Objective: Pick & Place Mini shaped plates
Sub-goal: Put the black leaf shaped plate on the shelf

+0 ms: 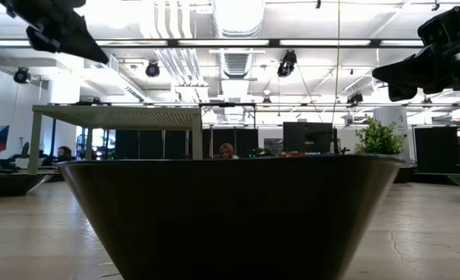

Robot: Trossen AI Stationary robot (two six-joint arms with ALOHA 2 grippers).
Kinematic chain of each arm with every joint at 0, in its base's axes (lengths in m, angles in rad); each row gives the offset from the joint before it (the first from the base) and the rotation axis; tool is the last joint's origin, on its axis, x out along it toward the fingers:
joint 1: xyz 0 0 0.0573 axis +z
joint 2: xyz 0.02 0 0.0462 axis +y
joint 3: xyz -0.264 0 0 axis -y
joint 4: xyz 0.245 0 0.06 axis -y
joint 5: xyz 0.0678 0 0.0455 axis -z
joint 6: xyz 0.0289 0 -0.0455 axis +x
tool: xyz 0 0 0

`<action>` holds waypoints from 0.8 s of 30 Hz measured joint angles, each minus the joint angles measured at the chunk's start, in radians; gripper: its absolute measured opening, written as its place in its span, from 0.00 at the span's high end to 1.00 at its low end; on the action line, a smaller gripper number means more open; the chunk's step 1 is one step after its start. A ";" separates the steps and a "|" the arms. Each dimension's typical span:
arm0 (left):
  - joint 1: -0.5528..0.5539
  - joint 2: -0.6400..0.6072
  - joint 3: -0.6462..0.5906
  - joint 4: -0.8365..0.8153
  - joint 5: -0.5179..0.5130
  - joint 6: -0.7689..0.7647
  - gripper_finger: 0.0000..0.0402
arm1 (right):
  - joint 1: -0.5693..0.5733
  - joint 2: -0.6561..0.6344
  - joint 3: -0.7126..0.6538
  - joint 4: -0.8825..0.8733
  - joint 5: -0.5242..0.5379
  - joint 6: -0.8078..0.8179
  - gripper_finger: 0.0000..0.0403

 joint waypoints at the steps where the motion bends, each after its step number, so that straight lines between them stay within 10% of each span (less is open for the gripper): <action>1: -0.033 0.012 0.000 0.010 0.000 -0.001 1.00 | 0.000 0.000 0.000 0.000 0.000 0.001 0.98; 12: -0.310 0.145 0.033 0.020 0.020 -0.128 1.00 | 0.000 0.001 0.000 -0.001 0.000 0.005 0.98; 24: -0.368 0.220 0.035 -0.140 0.217 -0.400 1.00 | 0.000 0.000 0.000 -0.001 -0.001 0.008 0.98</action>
